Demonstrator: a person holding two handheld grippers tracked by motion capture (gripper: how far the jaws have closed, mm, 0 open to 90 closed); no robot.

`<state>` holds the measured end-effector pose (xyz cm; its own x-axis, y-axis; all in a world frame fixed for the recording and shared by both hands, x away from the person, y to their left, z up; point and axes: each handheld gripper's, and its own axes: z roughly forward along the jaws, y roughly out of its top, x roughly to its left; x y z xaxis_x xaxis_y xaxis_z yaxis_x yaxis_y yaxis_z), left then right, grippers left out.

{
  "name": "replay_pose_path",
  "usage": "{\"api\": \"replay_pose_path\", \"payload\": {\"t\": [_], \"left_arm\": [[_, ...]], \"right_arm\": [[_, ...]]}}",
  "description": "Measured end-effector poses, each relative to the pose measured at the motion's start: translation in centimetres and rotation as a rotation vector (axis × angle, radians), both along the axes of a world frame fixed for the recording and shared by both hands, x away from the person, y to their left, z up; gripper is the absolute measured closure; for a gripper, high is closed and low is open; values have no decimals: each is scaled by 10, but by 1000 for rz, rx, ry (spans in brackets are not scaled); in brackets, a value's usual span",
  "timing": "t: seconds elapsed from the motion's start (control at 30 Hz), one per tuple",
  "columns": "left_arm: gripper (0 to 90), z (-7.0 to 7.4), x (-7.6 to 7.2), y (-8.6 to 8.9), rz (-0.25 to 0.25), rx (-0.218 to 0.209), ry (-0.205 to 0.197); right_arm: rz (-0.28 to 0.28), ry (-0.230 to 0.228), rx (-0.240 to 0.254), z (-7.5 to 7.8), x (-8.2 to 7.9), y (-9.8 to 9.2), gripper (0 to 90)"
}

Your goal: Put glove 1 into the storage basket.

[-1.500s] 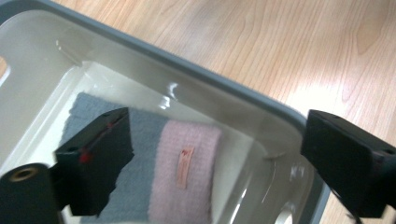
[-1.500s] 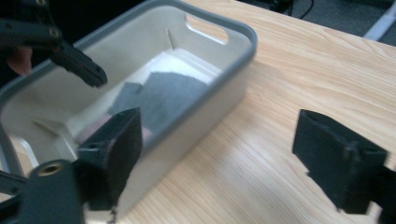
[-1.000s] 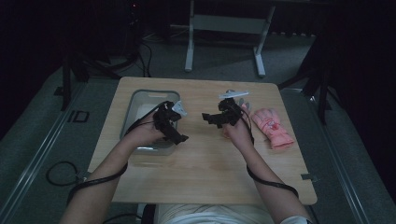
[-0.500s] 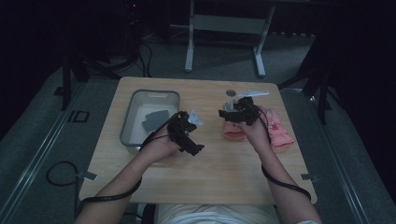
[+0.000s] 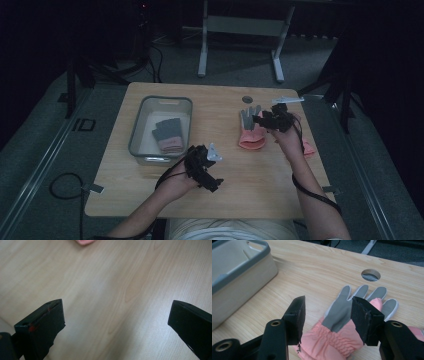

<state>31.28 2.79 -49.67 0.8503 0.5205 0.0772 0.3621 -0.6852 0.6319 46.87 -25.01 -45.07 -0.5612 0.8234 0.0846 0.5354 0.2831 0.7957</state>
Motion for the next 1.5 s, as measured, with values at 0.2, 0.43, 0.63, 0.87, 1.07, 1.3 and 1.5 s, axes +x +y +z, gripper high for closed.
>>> {"api": "replay_pose_path", "payload": {"t": [0.2,0.43,0.63,0.87,1.07,1.3,1.5], "left_arm": [[2,-28,-16,0,33,-21,-33],[2,-50,-29,2,87,-42,-122],[2,-62,-38,-1,97,-38,-135],[2,-62,-44,3,100,-93,-119],[2,-65,-51,0,96,-88,-136],[2,-64,-53,-3,71,-48,-177],[2,-66,-51,0,74,-71,-180]], "right_arm": [[13,14,-9,-6,7,-1,526],[29,50,-75,-17,24,12,545],[4,60,-123,-31,41,13,544],[-3,104,-179,-50,58,13,517],[4,122,-241,-70,63,21,519],[2,138,-274,-82,65,33,729],[-72,146,-199,-81,60,31,883]]}}
